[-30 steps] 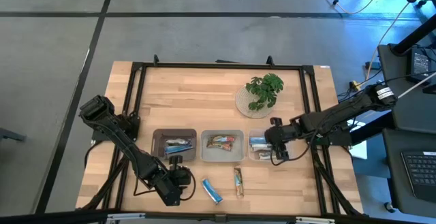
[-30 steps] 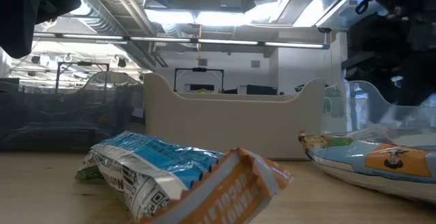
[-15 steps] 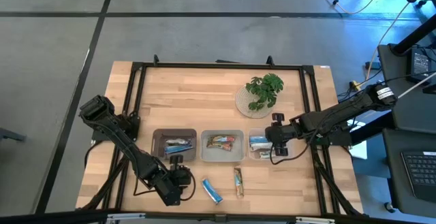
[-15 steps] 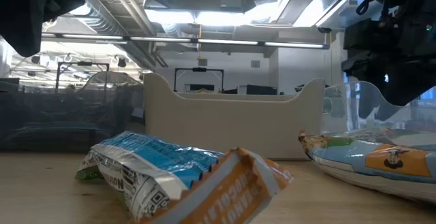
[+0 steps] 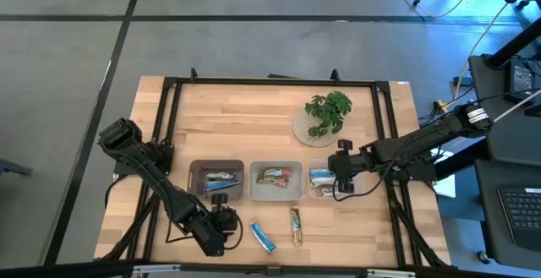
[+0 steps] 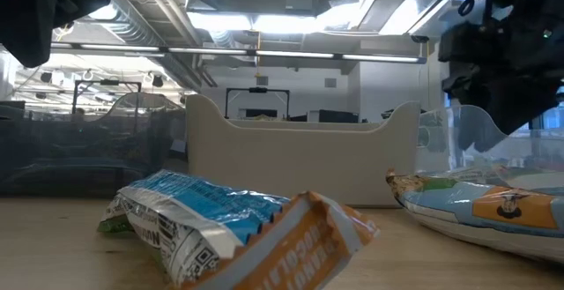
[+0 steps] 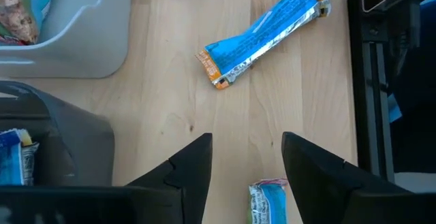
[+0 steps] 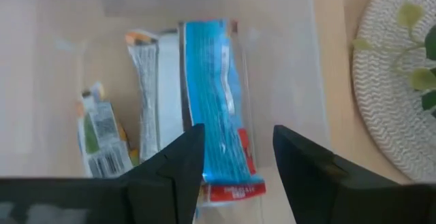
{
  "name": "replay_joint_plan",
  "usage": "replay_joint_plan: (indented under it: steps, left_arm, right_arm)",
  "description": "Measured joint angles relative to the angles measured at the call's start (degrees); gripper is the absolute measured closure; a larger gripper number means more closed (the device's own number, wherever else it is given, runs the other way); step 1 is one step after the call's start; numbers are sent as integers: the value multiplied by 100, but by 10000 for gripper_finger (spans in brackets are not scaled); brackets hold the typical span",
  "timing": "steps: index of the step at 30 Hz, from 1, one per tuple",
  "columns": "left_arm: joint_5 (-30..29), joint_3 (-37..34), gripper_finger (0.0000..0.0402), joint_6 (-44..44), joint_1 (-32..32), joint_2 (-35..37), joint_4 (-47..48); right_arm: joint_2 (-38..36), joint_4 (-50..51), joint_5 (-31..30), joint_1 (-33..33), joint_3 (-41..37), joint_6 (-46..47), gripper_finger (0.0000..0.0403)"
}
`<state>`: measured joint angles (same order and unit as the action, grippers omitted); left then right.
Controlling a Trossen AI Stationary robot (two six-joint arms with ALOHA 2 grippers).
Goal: Pick and place Granola Bars by type
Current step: Put the red granola bar into the gray bin
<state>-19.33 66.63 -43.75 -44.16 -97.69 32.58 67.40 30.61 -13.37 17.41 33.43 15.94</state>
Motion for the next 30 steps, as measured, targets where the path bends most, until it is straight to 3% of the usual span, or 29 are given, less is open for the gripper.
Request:
replay_joint_plan:
  steps: [14,20,30]
  left_arm:
    - [153,0,236,-182,2,0,-351]
    - [405,0,210,-635,3,0,-455]
    - [545,0,178,-18,-44,0,-461]
  right_arm:
    - [0,-335,128,0,188,44,225]
    - [0,-643,142,0,188,48,225]
    - [0,-699,144,1,188,29,225]
